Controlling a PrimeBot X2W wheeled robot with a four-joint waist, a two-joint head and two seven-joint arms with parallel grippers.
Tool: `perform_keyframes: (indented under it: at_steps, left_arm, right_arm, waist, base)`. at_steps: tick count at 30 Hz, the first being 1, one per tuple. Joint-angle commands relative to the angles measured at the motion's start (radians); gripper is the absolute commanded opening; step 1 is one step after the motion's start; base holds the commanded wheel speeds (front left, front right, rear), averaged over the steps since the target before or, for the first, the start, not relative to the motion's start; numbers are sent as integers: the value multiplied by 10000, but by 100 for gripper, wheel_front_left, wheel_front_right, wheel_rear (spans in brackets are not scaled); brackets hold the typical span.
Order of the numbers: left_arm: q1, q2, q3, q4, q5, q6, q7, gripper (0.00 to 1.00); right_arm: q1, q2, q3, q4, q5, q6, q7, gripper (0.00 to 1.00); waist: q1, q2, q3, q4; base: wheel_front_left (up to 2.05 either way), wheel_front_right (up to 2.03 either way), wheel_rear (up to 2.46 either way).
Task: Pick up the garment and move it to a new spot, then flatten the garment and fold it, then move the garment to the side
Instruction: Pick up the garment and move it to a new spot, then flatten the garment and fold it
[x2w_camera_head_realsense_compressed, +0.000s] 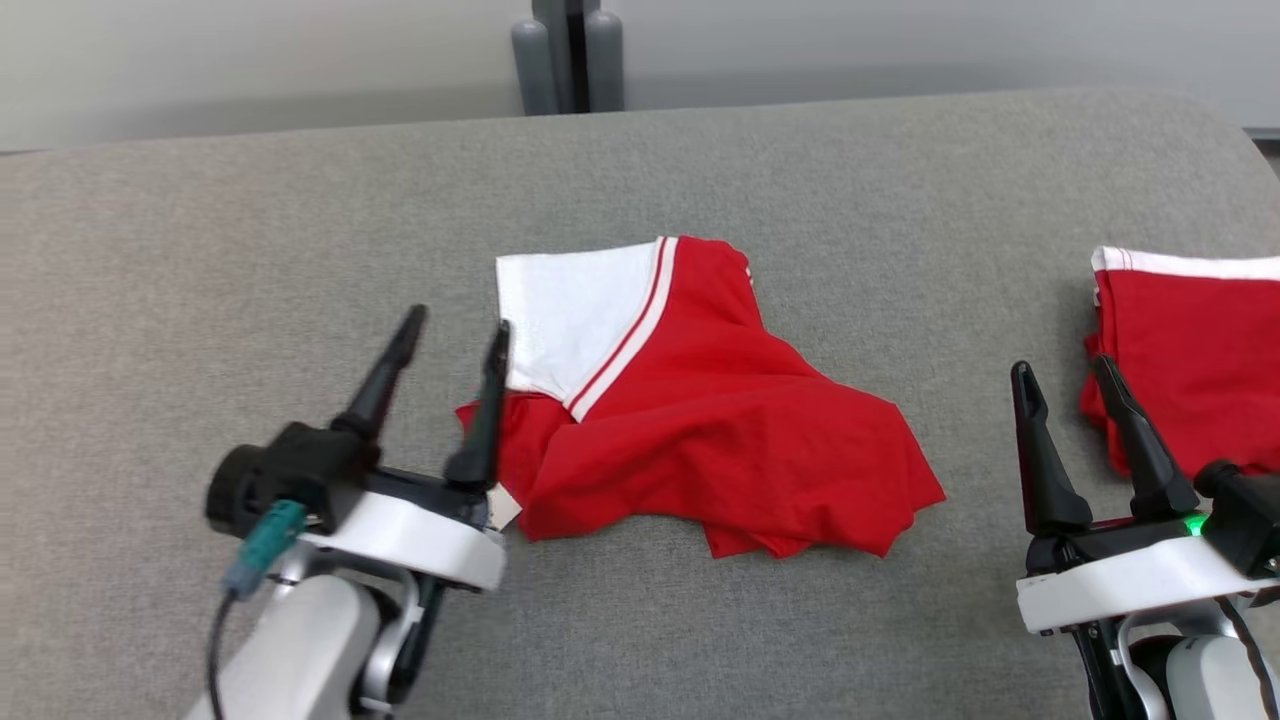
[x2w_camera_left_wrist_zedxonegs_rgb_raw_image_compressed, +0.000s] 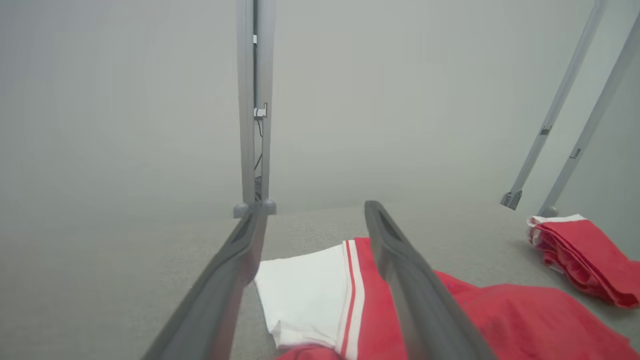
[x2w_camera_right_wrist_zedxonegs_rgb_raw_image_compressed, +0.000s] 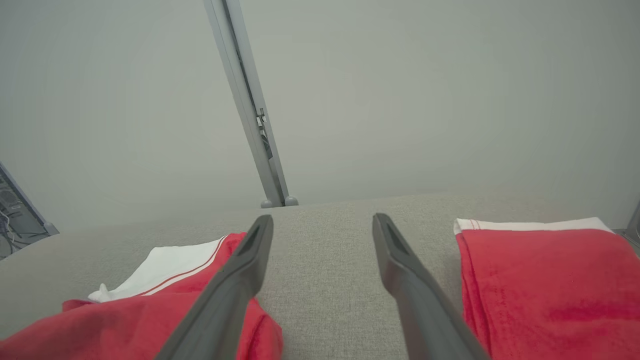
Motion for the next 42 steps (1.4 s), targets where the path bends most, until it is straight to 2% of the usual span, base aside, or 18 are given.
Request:
perform_keyframes:
  at_steps: [1, 8, 13, 25, 42]
  left_arm:
    - [130, 124, 139, -47, 8, 76, -44, 100]
    - [724, 785, 1706, -452, 45, 558, -99, 100]
    - [1460, 1047, 2382, -889, 177, 559, -103, 100]
    - [3000, 1279, 2090, -1707, 444, 911, 210, 100]
    - [3169, 1279, 1896, -2051, 423, 1110, 533, 100]
  right_arm:
    - [105, -55, 10, -60, -57, 3, 53, 100]
    - [279, -140, 60, -198, -318, 3, 169, 100]
    - [535, -200, -47, -235, -520, 3, 304, 100]
    - [1187, -123, -337, -497, -827, 3, 494, 100]
    - [1209, -16, -384, -562, -821, 3, 538, 100]
  waist:
    - [0, 0, -189, 155]
    - [0, 0, -558, 212]
    - [0, 0, -803, 169]
    - [0, 0, -1262, 30]
    - [0, 0, -1351, 208]
  base:
    - [0, 0, 0]
    - [0, 0, 0]
    - [0, 0, 0]
    - [0, 0, 0]
    - [0, 0, 0]
